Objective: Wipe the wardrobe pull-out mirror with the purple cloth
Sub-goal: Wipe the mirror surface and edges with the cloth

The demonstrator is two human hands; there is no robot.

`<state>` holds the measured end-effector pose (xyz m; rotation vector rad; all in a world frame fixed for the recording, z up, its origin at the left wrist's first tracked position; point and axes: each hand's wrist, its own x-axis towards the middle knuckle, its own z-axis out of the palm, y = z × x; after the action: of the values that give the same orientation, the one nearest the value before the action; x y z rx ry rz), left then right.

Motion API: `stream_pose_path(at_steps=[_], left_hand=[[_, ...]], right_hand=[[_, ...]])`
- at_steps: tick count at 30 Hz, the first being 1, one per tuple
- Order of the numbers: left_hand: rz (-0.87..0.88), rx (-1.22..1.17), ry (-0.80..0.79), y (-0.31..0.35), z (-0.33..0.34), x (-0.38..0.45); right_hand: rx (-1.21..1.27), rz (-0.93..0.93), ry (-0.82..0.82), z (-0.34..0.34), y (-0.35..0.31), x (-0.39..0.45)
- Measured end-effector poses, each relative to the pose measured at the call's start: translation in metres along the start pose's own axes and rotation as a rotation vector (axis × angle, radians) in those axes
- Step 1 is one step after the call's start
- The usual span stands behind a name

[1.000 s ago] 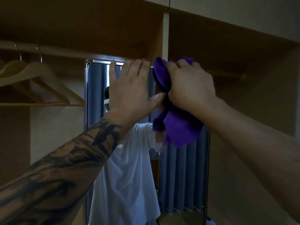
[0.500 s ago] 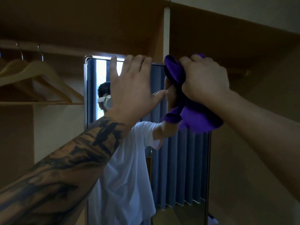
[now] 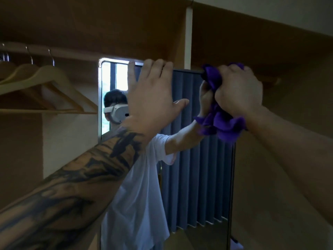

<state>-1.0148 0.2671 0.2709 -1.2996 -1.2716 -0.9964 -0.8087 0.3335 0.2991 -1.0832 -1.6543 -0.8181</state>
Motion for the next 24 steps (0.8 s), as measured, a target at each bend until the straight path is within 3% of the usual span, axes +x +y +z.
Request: stream_pose_path(at_steps=[3, 6, 10, 17, 21, 24], left_hand=[[-0.007, -0.001, -0.007, 0.002, -0.002, 0.000], [-0.009, -0.003, -0.020, 0.000, -0.002, -0.001], [0.007, 0.016, -0.056, 0.000, -0.006, 0.000], [0.052, -0.007, -0.145, -0.014, -0.020, -0.013], [-0.135, -0.001, 0.018, -0.044, -0.033, -0.041], [-0.400, -0.227, 0.080, -0.066, -0.037, -0.062]], right_hand=[[0.022, 0.044, 0.031, 0.002, -0.026, -0.003], [0.057, -0.090, -0.011, 0.003, -0.056, -0.011], [0.095, -0.146, -0.029, 0.001, -0.035, -0.017], [0.155, -0.073, 0.021, 0.012, -0.033, -0.033], [0.222, -0.005, 0.062, 0.015, -0.039, -0.042], [0.232, 0.024, 0.077, 0.020, -0.049, -0.045]])
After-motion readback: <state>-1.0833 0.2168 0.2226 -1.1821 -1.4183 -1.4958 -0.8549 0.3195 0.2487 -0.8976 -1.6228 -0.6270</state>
